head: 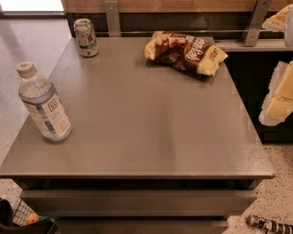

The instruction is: Move brown chip bag near blue plastic bottle

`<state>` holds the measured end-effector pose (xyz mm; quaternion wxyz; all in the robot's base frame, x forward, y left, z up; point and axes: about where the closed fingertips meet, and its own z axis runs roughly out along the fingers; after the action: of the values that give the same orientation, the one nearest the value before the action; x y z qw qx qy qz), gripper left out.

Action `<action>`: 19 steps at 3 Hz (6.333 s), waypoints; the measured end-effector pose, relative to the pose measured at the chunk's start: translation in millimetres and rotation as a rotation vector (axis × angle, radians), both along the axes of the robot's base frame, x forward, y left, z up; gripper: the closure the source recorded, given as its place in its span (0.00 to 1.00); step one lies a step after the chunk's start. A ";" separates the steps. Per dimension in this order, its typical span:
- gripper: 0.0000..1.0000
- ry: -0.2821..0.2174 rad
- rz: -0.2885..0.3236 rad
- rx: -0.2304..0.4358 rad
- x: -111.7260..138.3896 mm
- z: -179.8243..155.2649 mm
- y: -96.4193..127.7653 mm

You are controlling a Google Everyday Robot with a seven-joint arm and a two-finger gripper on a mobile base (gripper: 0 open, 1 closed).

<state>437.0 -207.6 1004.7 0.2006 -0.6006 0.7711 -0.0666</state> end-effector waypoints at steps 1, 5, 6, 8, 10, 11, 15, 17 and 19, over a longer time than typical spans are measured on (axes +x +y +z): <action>0.00 -0.001 0.000 0.000 0.2 0.2 0.1; 0.00 -0.222 -0.109 0.441 175.3 -11.4 27.3; 0.00 -0.222 -0.109 0.441 175.3 -11.4 27.4; 0.00 -0.199 -0.148 0.385 210.8 -28.8 26.8; 0.00 -0.126 -0.124 0.405 323.2 -89.6 38.7; 0.00 -0.110 -0.109 0.460 354.6 -104.5 52.3; 0.18 0.073 -0.171 0.526 369.3 -180.2 79.9; 0.65 0.104 -0.194 0.523 363.3 -182.0 76.5; 1.00 0.104 -0.194 0.523 363.1 -170.8 76.5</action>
Offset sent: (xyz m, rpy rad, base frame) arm 0.1108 0.0152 0.0176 0.2200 -0.2493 -0.0343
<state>800.1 -131.1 833.9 0.3017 -0.4544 0.8253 0.1465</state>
